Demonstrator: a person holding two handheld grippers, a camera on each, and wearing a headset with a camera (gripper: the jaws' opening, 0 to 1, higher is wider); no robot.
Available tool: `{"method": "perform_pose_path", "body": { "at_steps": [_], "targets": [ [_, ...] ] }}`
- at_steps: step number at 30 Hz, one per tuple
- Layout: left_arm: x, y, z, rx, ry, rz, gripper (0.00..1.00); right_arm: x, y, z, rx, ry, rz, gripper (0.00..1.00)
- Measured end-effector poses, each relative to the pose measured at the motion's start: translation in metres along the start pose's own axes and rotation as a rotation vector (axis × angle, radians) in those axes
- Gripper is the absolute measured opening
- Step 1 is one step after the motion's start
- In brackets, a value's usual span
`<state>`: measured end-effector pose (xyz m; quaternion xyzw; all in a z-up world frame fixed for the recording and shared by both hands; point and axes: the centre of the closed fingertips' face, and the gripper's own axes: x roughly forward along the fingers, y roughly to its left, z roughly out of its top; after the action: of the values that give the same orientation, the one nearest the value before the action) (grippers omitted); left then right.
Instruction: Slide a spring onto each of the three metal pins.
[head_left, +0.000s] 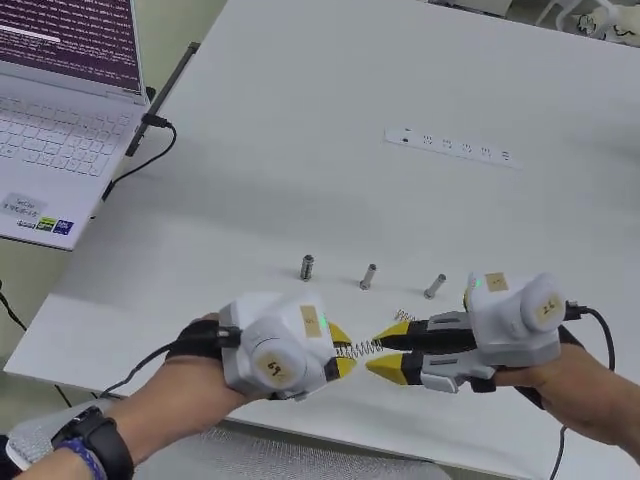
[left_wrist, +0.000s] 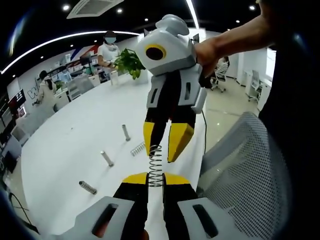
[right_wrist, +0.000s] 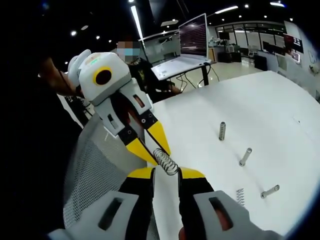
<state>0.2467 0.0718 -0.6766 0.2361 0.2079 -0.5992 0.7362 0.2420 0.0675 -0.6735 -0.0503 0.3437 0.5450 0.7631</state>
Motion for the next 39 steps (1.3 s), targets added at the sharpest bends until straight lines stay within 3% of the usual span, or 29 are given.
{"method": "perform_pose_path", "body": {
  "at_steps": [17, 39],
  "targets": [
    [0.006, 0.0, 0.001, 0.035, 0.006, 0.0, 0.02, 0.002, 0.0, 0.013, -0.029, 0.017, 0.018, 0.13],
    [0.018, -0.001, 0.007, 0.012, -0.022, 0.002, 0.03, 0.0, 0.0, 0.01, -0.09, 0.102, 0.021, 0.08]
  ]
}}
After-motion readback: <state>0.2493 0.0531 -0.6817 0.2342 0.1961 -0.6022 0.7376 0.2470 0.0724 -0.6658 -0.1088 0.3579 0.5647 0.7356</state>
